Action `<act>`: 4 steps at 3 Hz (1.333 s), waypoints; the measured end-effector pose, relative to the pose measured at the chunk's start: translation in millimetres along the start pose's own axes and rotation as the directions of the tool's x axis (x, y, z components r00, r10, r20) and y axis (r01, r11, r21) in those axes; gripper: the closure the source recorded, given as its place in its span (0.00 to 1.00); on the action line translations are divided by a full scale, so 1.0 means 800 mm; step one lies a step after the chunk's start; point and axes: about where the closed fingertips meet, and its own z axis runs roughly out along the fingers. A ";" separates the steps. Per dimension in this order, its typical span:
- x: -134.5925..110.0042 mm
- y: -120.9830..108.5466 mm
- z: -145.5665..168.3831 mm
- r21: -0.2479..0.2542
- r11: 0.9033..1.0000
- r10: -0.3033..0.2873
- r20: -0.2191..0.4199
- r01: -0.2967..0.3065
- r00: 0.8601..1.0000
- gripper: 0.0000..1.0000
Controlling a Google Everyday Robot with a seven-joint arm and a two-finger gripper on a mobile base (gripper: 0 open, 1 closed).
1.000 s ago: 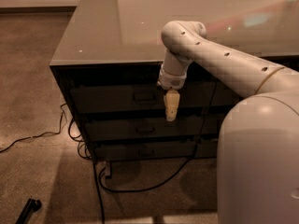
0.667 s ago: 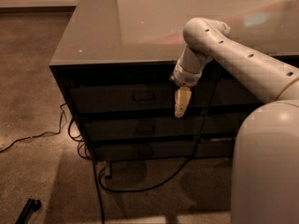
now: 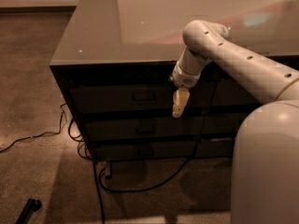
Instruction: Open top drawer
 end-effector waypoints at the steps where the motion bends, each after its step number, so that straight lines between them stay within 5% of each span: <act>1: 0.003 -0.012 0.001 0.037 0.999 0.024 0.005 -0.024 1.000 0.00; 3: 0.026 -0.032 0.002 0.101 0.990 0.099 -0.012 -0.097 0.995 0.00; 4: 0.021 -0.027 0.021 0.079 0.991 0.108 -0.003 -0.107 0.994 0.00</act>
Offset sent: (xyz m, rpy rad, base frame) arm 0.0321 -0.0298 0.0062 -0.0265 -0.1028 -0.1529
